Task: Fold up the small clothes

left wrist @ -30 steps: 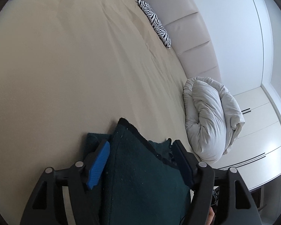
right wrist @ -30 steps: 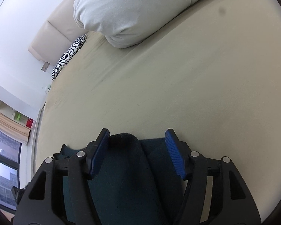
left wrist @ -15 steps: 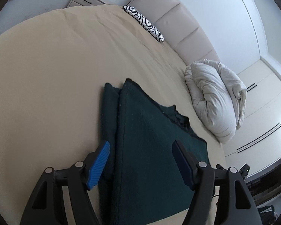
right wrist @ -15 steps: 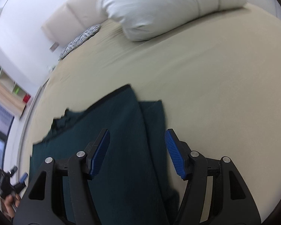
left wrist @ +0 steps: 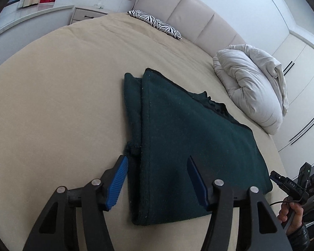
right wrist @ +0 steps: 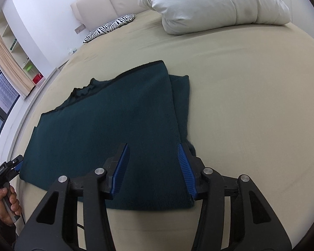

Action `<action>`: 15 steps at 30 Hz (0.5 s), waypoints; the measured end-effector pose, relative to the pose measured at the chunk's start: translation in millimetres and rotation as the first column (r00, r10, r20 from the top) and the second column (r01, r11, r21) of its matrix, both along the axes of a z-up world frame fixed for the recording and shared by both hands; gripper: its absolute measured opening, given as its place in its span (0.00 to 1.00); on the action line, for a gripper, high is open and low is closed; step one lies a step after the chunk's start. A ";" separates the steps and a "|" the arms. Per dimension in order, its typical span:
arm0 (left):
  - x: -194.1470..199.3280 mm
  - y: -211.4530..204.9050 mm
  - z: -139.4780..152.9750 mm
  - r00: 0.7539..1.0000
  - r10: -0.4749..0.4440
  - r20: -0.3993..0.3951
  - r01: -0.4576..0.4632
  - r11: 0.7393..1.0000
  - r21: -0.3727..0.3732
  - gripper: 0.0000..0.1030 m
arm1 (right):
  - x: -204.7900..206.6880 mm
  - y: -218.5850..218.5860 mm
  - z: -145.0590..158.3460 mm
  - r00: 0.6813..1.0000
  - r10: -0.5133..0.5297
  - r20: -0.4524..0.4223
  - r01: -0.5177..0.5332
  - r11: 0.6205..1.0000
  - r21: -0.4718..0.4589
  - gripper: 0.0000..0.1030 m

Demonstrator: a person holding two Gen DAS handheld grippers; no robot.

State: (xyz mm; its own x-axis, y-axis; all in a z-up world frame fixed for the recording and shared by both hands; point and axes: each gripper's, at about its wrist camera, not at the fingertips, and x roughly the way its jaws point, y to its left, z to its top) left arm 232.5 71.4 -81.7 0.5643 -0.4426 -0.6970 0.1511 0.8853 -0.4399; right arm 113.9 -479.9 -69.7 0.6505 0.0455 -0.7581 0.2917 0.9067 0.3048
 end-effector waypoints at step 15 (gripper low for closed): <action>-19.2 -3.2 -3.6 0.999 -0.040 0.026 0.038 0.998 0.056 0.41 | -15.3 -7.8 -4.8 0.999 -0.036 -0.008 0.036 0.999 0.009 0.36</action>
State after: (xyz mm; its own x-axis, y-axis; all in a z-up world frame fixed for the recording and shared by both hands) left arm 213.3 68.2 -85.2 0.5661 -0.4256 -0.7059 0.1968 0.9014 -0.3857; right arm 98.7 -487.7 -74.5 0.6457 0.0295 -0.7630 0.3264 0.8927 0.3107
